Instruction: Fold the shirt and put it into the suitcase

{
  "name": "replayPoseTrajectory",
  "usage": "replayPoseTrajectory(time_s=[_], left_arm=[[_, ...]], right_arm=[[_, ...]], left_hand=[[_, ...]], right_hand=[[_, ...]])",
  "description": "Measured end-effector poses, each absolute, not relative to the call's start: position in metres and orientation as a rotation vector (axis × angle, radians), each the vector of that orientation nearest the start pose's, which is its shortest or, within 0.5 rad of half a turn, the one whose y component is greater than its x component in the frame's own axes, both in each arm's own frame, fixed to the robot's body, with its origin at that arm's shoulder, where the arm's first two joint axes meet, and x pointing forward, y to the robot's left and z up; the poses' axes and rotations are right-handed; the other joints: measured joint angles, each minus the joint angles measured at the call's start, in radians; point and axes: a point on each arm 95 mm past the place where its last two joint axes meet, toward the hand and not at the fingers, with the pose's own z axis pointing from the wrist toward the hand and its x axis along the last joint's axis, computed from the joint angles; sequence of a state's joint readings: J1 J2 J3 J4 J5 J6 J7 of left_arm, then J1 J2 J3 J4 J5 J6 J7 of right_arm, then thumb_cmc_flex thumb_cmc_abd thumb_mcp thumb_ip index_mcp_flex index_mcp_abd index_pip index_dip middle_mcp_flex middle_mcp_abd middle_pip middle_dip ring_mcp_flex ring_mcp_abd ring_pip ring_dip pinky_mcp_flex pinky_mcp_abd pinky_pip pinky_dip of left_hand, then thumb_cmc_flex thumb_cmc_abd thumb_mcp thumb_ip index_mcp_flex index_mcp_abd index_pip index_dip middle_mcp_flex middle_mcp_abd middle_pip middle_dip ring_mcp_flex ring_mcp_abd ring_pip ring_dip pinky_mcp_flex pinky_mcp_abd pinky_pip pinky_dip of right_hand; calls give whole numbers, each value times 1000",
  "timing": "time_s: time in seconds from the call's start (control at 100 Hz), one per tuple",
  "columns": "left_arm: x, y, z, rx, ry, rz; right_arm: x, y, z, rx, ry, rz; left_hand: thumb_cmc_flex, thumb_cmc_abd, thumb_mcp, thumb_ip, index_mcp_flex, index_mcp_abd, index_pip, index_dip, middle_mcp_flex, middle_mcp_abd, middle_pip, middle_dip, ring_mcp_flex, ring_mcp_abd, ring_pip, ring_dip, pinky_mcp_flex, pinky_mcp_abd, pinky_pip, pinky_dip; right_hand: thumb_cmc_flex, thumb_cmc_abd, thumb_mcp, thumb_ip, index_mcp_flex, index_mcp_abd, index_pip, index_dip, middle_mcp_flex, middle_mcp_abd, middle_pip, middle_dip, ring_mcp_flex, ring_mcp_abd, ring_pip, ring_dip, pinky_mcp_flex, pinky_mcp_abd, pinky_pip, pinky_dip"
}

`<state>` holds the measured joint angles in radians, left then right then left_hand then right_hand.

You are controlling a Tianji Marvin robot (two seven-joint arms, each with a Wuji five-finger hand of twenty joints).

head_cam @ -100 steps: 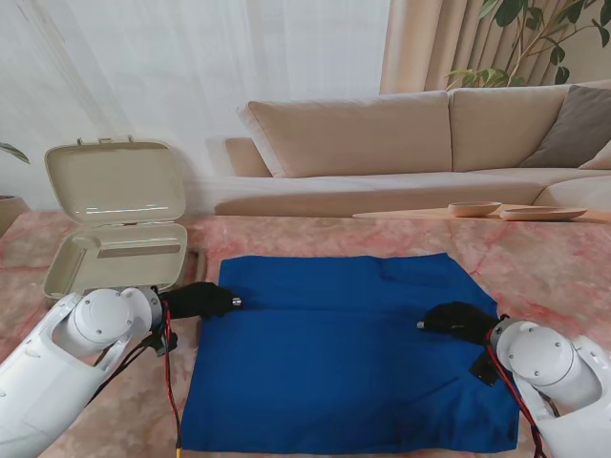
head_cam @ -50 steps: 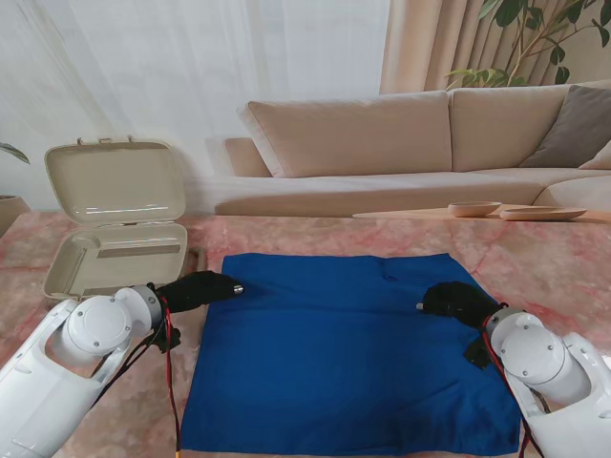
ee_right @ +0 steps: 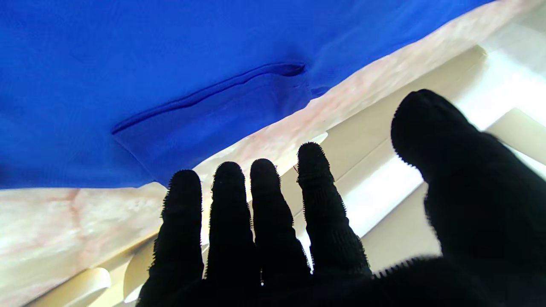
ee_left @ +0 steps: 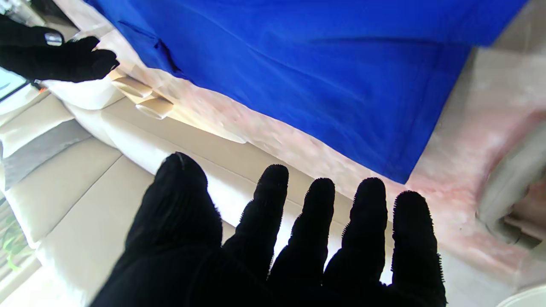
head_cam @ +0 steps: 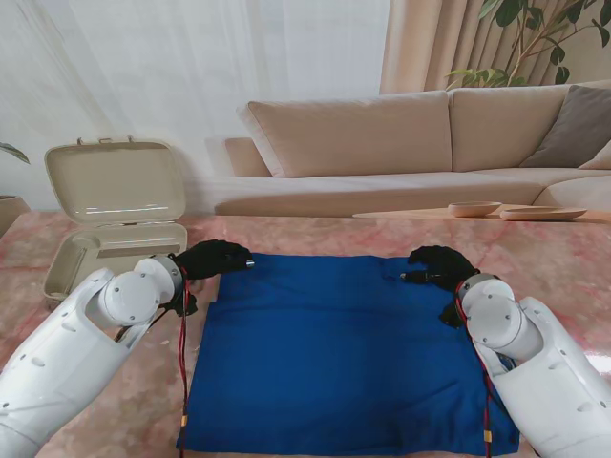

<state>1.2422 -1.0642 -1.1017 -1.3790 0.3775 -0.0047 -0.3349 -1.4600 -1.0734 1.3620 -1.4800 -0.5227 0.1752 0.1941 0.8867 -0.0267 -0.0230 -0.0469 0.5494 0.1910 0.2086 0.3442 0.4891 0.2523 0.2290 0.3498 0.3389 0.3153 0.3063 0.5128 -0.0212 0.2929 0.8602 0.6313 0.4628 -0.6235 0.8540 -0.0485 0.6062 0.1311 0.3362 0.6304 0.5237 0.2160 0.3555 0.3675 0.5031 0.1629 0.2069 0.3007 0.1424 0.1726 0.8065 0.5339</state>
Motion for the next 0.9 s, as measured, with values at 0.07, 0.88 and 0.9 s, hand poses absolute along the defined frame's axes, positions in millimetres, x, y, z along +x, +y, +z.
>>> replayPoseTrajectory(time_s=[0.07,0.88,0.9], left_arm=[[486,6,-311,-1773,1600,-1626],[552,-3,-330,-1597,1726,-1515],[552,-3,-330,-1597,1729,-1513]], right_arm=[[454,-91,-321,1832,1191,1374],[518,-97,-343,1879,1129,1277],[518,-97,-344,1880,1129,1272]], left_hand=[[0,-7,0,0,-12,0,-5,0,-22,-1,6,0,-2,0,9,6,-11,-15,-13,9],[11,-68,-1,0,-184,-9,-25,-39,-153,-25,9,-21,-128,-16,-85,-74,-40,-40,-213,-100],[14,-68,-1,0,-184,-9,-25,-39,-153,-25,9,-24,-128,-16,-85,-74,-40,-40,-204,-91]], right_hand=[[0,-14,11,0,0,0,0,0,-4,-2,6,0,0,-1,0,0,-25,-1,-2,-9],[0,-80,42,0,-219,-2,-13,-2,-249,-14,65,0,-198,-54,-60,-29,-59,-41,-262,3],[0,-81,42,0,-229,-2,-3,-2,-259,-14,66,0,-201,-54,-59,-29,-58,-41,-269,12]])
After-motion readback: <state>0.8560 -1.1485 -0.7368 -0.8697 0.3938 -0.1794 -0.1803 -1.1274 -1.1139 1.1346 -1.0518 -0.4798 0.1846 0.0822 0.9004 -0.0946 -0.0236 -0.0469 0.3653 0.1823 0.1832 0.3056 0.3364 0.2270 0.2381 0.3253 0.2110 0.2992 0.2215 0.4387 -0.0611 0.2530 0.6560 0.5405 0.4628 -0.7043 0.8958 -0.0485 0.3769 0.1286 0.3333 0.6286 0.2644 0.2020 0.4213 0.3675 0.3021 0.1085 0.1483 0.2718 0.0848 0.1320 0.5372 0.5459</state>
